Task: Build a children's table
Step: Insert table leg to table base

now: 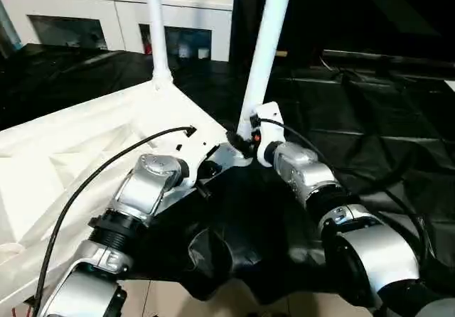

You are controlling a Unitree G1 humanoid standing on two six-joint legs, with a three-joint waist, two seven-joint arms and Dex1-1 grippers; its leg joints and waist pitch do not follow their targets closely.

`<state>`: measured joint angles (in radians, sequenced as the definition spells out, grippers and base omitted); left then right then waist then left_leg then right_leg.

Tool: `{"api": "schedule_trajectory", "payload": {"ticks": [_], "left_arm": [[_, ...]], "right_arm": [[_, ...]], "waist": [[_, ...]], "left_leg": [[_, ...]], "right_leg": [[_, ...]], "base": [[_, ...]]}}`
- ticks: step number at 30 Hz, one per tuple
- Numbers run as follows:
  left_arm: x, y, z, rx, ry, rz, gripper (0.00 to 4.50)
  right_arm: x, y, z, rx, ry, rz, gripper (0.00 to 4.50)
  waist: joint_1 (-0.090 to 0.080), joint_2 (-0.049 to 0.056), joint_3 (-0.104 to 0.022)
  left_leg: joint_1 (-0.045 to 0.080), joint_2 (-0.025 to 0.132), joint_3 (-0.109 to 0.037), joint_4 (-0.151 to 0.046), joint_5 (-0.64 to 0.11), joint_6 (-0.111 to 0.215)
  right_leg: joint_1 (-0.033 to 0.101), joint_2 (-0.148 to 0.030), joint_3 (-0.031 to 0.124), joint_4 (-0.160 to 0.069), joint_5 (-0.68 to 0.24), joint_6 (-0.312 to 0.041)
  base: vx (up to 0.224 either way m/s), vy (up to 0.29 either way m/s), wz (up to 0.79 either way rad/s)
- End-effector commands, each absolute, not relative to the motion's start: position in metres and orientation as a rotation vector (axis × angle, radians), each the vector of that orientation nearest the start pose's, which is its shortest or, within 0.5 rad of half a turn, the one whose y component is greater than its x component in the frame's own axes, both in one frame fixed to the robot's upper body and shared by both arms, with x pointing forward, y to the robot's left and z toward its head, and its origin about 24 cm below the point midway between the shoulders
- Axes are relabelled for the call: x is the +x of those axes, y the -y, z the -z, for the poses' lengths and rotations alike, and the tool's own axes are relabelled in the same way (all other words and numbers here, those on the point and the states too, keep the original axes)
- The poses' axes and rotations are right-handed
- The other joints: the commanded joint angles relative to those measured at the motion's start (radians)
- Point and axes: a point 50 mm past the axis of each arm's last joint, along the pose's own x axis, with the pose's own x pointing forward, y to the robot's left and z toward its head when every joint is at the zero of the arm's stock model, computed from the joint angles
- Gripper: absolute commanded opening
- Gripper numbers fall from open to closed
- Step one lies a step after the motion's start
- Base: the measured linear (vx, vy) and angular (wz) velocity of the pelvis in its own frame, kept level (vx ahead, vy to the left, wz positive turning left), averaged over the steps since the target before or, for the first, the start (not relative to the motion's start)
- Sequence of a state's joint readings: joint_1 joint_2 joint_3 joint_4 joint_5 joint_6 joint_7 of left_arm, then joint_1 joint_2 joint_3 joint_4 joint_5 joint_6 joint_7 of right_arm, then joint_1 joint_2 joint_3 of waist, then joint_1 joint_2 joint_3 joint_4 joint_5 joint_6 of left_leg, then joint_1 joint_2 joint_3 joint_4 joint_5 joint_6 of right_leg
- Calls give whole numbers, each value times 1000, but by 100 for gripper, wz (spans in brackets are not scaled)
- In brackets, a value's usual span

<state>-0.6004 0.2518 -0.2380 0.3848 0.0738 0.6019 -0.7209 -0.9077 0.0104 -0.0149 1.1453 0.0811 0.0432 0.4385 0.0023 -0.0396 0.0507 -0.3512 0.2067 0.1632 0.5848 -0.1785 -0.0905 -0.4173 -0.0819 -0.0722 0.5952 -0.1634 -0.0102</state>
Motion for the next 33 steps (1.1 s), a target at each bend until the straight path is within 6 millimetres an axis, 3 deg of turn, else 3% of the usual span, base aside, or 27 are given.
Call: {"api": "schedule_trajectory", "payload": {"ticks": [1, 3, 8, 11, 14, 17, 23, 27, 33], "left_arm": [[331, -97, -74, 362, -472, 901, 0], [330, -97, -74, 369, -465, 919, 0], [324, -102, -75, 373, -443, 1012, 0], [320, -107, -76, 375, -434, 1077, 0], [316, -113, -75, 389, -439, 1149, 0], [311, -117, -76, 390, -429, 1233, 0], [297, -127, -78, 390, -437, 1414, 0], [295, -134, -77, 418, -453, 1457, 0], [292, -138, -77, 431, -465, 1508, 0]], "right_arm": [[364, 38, -51, 29, -361, -752, 367], [365, 41, -54, 1, -341, -755, 388], [367, 51, -66, -45, -274, -888, 388], [361, 63, -69, -103, -271, -1032, 388], [356, 77, -69, -177, -285, -1127, 388], [351, 91, -69, -219, -310, -1204, 388], [333, 111, -68, -269, -356, -1372, 388], [324, 117, -68, -300, -396, -1445, 388], [318, 115, -69, -309, -402, -1478, 373]], "waist": [[5, 20, -54], [6, 22, -56], [10, 24, -61], [17, 28, -66], [25, 28, -69], [36, 35, -64], [57, 38, -59], [66, 38, -59], [66, 38, -60]], "left_leg": [[0, 14, -7, -81, -443, -8], [-2, 16, -5, -81, -411, -4], [-7, 17, 5, -78, -339, 18], [-9, 18, 11, -70, -234, 57], [-11, 18, 12, -66, -171, 77], [-6, 19, 14, -67, -186, 72], [0, 23, 15, -70, -236, 50], [3, 22, 15, -70, -236, 43], [0, 22, 13, -70, -224, 31]], "right_leg": [[36, -51, 35, -89, -440, -167], [38, -51, 37, -83, -388, -188], [49, -49, 41, -73, -279, -224], [58, -45, 43, -58, -127, -268], [64, -47, 43, -48, -68, -294], [62, -46, 44, -53, -114, -290], [59, -44, 43, -59, -190, -267], [58, -42, 45, -59, -205, -254], [60, -43, 45, -57, -205, -249]], "base": [[0, 0, 0], [0, 0, 0], [0, 0, 0], [0, 0, 0], [0, 0, 0], [0, 0, 0], [0, 0, 0], [0, 0, 0], [0, 0, 0]]}}
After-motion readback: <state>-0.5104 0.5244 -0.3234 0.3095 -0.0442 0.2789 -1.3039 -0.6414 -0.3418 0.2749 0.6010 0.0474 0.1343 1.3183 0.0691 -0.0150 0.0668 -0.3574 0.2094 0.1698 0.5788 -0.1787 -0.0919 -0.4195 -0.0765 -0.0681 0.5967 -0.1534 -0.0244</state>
